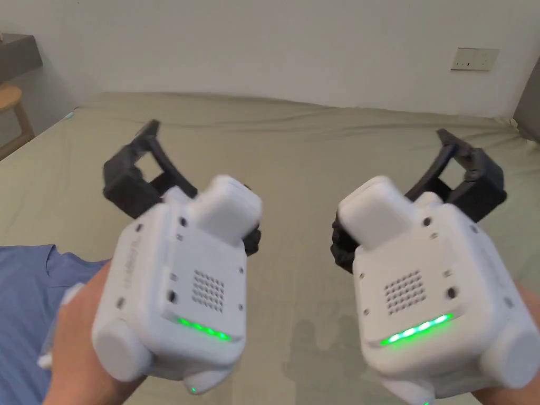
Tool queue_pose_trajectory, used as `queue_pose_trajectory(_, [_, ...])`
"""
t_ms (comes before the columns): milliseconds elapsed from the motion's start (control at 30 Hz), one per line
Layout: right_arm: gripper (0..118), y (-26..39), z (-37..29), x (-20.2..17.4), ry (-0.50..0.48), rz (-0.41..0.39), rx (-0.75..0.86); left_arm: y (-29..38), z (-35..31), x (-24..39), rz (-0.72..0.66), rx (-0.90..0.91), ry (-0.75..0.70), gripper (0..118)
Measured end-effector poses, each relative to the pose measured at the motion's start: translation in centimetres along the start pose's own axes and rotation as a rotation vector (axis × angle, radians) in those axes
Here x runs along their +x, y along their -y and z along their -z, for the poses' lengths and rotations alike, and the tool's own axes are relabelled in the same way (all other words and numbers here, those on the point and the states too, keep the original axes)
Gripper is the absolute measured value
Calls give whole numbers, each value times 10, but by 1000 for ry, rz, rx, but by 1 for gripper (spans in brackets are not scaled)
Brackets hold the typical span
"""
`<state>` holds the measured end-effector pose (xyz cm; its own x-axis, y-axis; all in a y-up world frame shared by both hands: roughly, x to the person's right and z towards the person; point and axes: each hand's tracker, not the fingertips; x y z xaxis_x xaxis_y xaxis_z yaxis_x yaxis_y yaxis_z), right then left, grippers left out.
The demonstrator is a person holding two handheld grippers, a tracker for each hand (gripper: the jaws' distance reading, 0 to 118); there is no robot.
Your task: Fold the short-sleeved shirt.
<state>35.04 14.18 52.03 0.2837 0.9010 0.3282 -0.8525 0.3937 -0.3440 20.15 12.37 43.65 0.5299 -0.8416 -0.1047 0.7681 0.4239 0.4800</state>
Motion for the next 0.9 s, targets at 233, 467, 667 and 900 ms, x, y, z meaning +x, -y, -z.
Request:
queue_pose_trajectory(233, [118, -1, 5, -1, -51, 159, -30, -2, -2, 8, -50, -62, 44, 118])
queue_pose_trajectory(467, [118, 46, 25, 66, -412, 1388, -170, 54, 17, -54, -1555, -419, 311, 118])
queue_pose_trajectory(667, [118, 27, 5, 54, -134, 1010, -117, 28, 9, -40, -1085, -294, 229, 118])
queue_pose_trajectory(900, [118, 23, 6, 46, -119, 988, -132, 11, 5, -37, -970, -233, 162, 118])
